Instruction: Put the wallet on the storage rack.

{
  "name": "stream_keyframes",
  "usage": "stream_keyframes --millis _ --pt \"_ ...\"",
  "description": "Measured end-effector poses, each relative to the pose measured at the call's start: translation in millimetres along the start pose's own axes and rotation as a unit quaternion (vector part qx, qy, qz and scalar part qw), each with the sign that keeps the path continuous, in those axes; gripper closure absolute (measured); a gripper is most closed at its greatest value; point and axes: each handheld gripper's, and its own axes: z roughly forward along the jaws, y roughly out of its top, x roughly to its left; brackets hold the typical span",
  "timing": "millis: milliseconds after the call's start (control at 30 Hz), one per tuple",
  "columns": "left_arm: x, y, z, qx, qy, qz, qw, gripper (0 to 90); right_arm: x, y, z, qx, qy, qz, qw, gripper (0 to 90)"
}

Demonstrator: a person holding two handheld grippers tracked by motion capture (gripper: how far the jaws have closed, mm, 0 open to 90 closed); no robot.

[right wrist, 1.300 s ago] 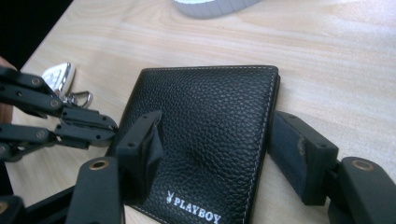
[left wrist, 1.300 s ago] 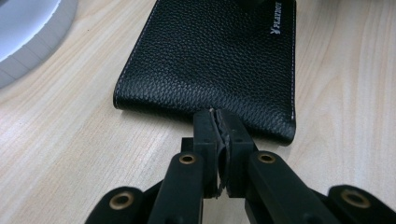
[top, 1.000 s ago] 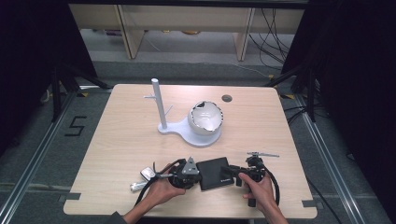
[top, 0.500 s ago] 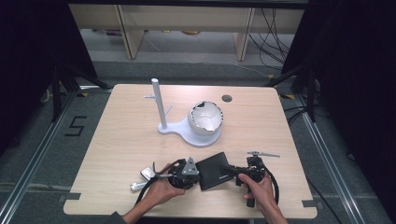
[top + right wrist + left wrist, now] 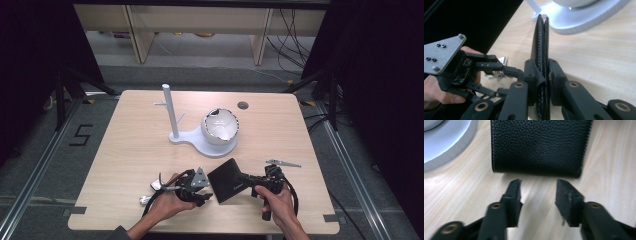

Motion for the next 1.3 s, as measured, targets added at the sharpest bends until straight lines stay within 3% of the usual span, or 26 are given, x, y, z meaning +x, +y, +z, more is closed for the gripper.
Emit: stream_keyframes --millis 200,233,267,333,367,400,500,533,733,867,933,967,1033,1133,1200,1233,1300 --pt "-0.7 -3.9 -19.2 0.007 0.006 -0.013 0.9999 41.0 5.0 4.6 -4.8 -0.013 0.007 -0.014 0.9998 80.3" --pt "-0.7 -5.7 -22.7 0.008 0.008 -0.015 0.9998 39.3 7.9 5.2 -6.2 -0.014 0.011 -0.004 0.9998 80.3" --pt "-1.2 -7.2 -24.6 0.008 0.01 -0.018 0.9998 37.4 7.7 7.3 -7.7 -0.018 0.01 -0.019 0.9996 80.3" --pt "-1.6 -12.6 -30.2 0.008 0.01 -0.022 0.9997 35.7 9.7 9.1 -9.7 -0.02 0.013 -0.006 0.9997 80.3" --pt "-2.1 -15.0 -32.2 0.007 0.01 -0.026 0.9996 34.9 7.0 11.2 -10.6 -0.025 0.013 -0.023 0.9993 80.3" --pt "-2.1 -16.6 -33.9 0.007 0.01 -0.026 0.9996 34.1 7.3 12.3 -11.8 -0.025 0.01 -0.018 0.9995 80.2" --pt "-4.1 -23.3 -40.6 0.002 0.013 -0.029 0.9995 33.0 9.1 14.6 -14.3 -0.025 0.01 -0.008 0.9996 80.3" --pt "-4.2 -24.9 -42.4 0.002 0.013 -0.028 0.9995 32.6 6.3 16.2 -14.5 -0.033 0.01 -0.025 0.9991 80.3" --pt "-2.8 -41.5 -54.8 0.0 0.026 -0.044 0.9987 29.9 5.9 25.6 -22.6 -0.049 0.008 -0.031 0.9983 80.3" --pt "-2.8 -49.3 -58.7 -0.001 0.025 -0.061 0.9978 29.2 3.9 33.1 -29.3 -0.061 0.006 -0.031 0.9976 80.3" --pt "-3.4 -53.4 -59.8 -0.003 0.019 -0.066 0.9976 28.9 3.8 35.8 -32.2 -0.062 0.005 -0.017 0.9979 80.3" --pt "-3.5 -55.0 -60.3 -0.004 0.02 -0.068 0.9975 28.7 2.2 37.9 -33.0 -0.064 0.002 -0.025 0.9976 80.3" --pt "-2.3 -56.2 -61.3 -0.002 0.021 -0.062 0.9978 28.3 0.0 41.2 -34.1 -0.068 0.0 -0.028 0.9973 80.3" --pt "-3.1 -59.9 -65.3 -0.008 0.024 -0.071 0.9972 28.3 1.4 47.8 -36.7 -0.068 -0.004 -0.022 0.9974 80.3" --pt "-2.2 -61.7 -67.2 -0.007 0.025 -0.063 0.9977 28.2 1.8 53.9 -38.8 -0.073 -0.007 -0.027 0.9969 80.3" --pt "-3.6 -63.1 -67.3 -0.009 0.024 -0.072 0.9971 28.2 1.5 57.2 -40.0 -0.075 -0.008 -0.033 0.9966 80.4" --pt "-4.0 -63.9 -68.0 -0.009 0.019 -0.071 0.9972 28.2 2.0 60.2 -40.8 -0.076 -0.008 -0.037 0.9964 80.4"
